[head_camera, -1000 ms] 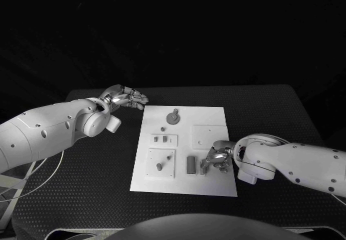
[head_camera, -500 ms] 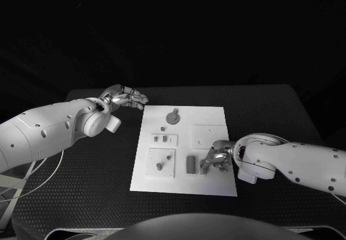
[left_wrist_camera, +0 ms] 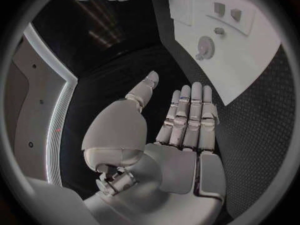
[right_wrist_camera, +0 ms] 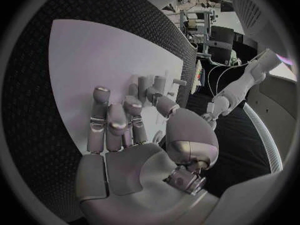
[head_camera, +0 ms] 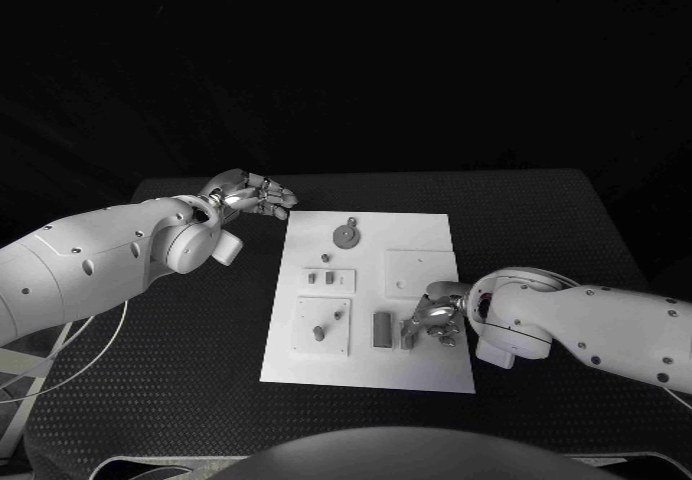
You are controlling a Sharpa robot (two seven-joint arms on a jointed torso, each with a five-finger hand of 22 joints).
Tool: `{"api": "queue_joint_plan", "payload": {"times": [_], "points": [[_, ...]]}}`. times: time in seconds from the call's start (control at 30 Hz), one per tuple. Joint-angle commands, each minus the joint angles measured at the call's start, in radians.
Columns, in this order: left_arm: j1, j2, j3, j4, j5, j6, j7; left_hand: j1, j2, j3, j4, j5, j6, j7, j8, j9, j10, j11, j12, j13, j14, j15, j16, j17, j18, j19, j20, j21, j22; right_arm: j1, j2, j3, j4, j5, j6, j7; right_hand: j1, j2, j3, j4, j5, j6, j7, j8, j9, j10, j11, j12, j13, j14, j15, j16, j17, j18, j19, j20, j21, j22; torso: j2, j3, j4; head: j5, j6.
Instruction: Assemble the parts on the task board
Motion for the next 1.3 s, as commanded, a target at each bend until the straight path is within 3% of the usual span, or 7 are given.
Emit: {"api": "queue_joint_plan", "payload": {"times": [0.03,0.17,0.27,0.5,0.9,1.3], "points": [[0.001,0.001,0.0,0.003,0.004,0.013,0.006,-0.01,0.001,-0.008,-0.001,-0.004,-0.008,-0.002,-0.005,-0.001,-0.006,0.0,0.002,-0.002,-0.002,0.007,-0.005,0.001,0.0,-0.003,0.004,0.004,-0.001,-0.002,0.006,0.0,0.006,0.018,-0.002,0.029,-0.016,-0.041,-0.004,0.014,-0.004,0.006,0.0,0.003,-0.003,0.005,-0.002,0.0,-0.001,0.0,-0.007,-0.003,-0.002,0.013,-0.002,0.0,-0.001,0.014,0.0,0.0003,-0.0003,0.001,-0.001],[0.001,0.001,0.0,0.003,0.004,0.012,0.005,-0.011,0.001,-0.008,-0.001,-0.004,-0.008,-0.002,-0.005,-0.001,-0.006,0.0,0.002,-0.002,-0.002,0.007,-0.005,0.001,0.0,-0.003,0.004,0.004,-0.001,-0.002,0.006,0.0,0.006,0.02,-0.007,0.033,-0.031,-0.098,0.004,0.054,-0.004,0.002,0.001,-0.001,-0.006,0.004,-0.001,-0.002,-0.003,0.0,-0.007,-0.005,-0.003,0.013,0.002,-0.002,-0.004,0.011,0.0,0.0007,-0.0003,0.0,0.0],[0.001,0.001,0.0,0.003,0.004,0.013,0.006,-0.011,0.001,-0.008,-0.001,-0.004,-0.008,-0.002,-0.005,-0.001,-0.006,0.0,0.002,-0.002,-0.002,0.007,-0.005,0.002,0.0,-0.003,0.004,0.004,-0.001,-0.002,0.005,0.0,0.006,0.023,-0.004,0.036,-0.031,-0.15,0.026,0.105,-0.003,0.0,0.001,-0.002,-0.007,0.004,0.0,-0.003,-0.003,0.002,-0.008,-0.006,-0.004,0.013,0.007,-0.005,-0.007,0.01,0.0,0.0007,-0.0003,0.0,0.0],[0.001,0.002,0.0,0.003,0.002,0.014,0.006,-0.008,-0.003,-0.008,-0.003,-0.004,-0.009,-0.002,-0.005,-0.001,-0.007,0.0,0.002,-0.002,-0.002,0.007,-0.006,0.003,0.0,-0.004,0.004,0.004,-0.001,-0.002,0.004,0.0,0.005,0.024,0.012,0.048,-0.017,-0.206,0.039,0.137,-0.004,-0.008,0.004,-0.005,-0.008,-0.001,0.002,-0.004,-0.003,-0.002,-0.005,-0.008,-0.005,0.013,0.003,-0.005,-0.009,0.012,0.0,0.0006,-0.0006,0.001,-0.002],[0.001,0.001,0.0,0.002,0.002,0.013,0.005,-0.008,-0.003,-0.008,-0.002,-0.004,-0.009,-0.002,-0.005,-0.001,-0.007,0.0,0.002,-0.003,-0.003,0.007,-0.007,0.003,0.0,-0.004,0.005,0.003,-0.001,-0.002,-0.005,0.0,0.0,0.01,0.001,0.066,-0.002,-0.216,0.04,0.147,-0.004,-0.011,0.006,-0.005,-0.007,-0.003,0.004,-0.003,-0.002,-0.003,-0.004,-0.008,-0.005,0.013,0.003,-0.004,-0.009,0.014,0.0,0.0009,-0.0006,0.001,0.0],[0.001,0.001,0.0,0.003,0.002,0.013,0.005,-0.008,-0.003,-0.007,-0.002,-0.004,-0.009,-0.002,-0.005,-0.001,-0.007,0.0,0.002,-0.003,-0.003,0.007,-0.008,0.004,0.0,-0.004,0.005,0.004,-0.001,-0.002,-0.004,-0.001,0.003,-0.073,0.059,0.06,0.087,-0.213,0.026,0.087,-0.004,-0.003,0.003,0.004,0.0,0.001,0.001,0.002,-0.001,-0.002,-0.004,-0.004,-0.003,0.013,0.002,-0.005,-0.004,0.017,0.0,0.0013,-0.0015,0.0,0.002]]}}
